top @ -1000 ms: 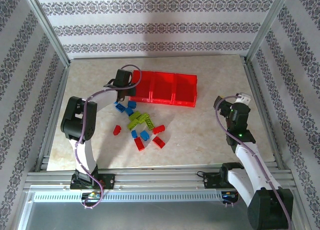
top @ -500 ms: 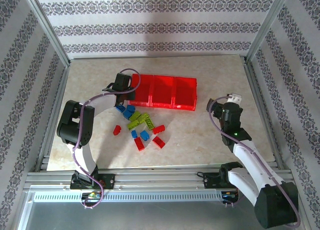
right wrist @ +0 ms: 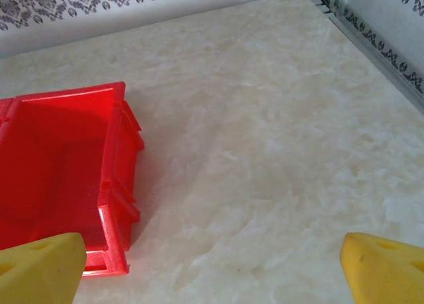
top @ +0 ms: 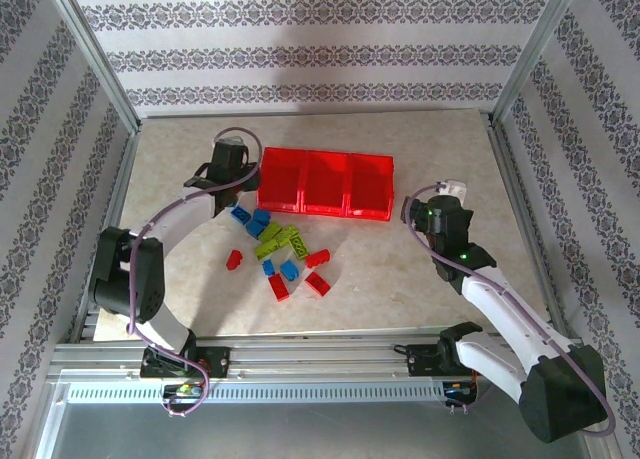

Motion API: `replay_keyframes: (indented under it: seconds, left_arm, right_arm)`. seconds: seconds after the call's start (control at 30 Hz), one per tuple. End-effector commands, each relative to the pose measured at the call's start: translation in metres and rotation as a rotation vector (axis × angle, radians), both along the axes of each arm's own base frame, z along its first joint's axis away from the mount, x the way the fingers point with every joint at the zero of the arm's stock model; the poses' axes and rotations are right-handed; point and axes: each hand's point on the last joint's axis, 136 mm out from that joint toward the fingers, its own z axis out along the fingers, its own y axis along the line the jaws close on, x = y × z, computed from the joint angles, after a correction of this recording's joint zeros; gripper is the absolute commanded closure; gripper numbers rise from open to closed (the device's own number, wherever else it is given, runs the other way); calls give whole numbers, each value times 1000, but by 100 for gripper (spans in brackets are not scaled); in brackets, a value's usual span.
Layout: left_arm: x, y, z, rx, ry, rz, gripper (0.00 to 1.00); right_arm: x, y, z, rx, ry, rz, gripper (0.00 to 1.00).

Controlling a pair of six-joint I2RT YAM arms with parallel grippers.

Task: Sort the legos into containers by color
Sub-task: Move the container to the top-center of the table, then pick up the lego from the middle-left of the table.

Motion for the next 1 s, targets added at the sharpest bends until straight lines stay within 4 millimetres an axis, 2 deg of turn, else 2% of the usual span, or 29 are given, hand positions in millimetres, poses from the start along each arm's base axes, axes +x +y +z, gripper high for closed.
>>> replay_keyframes:
  seconds: [0.0, 0.07, 0.27, 0.4, 0.57, 0.77, 0.97]
  left_arm:
    - [-19, 37, -30, 26, 110, 121, 40]
    - [-19, 42, -36, 31, 130, 126, 32]
    - [-12, 53, -63, 23, 209, 126, 27]
    - [-3, 52, -76, 10, 243, 104, 24]
    - [5, 53, -90, 7, 277, 104, 25]
    - [11, 65, -104, -9, 306, 150, 37]
    - [12, 66, -113, -31, 336, 161, 39]
  right_arm:
    - [-2, -2, 4, 11, 8, -38, 2]
    - [-3, -1, 2, 16, 12, -40, 2]
    - [-3, -1, 4, -1, 19, -37, 2]
    - [-1, 0, 9, -12, 18, -33, 2]
    - [-1, 0, 13, -11, 10, -35, 2]
    - [-1, 0, 16, -19, 6, -39, 2]
    - [1, -1, 21, -26, -6, -44, 2]
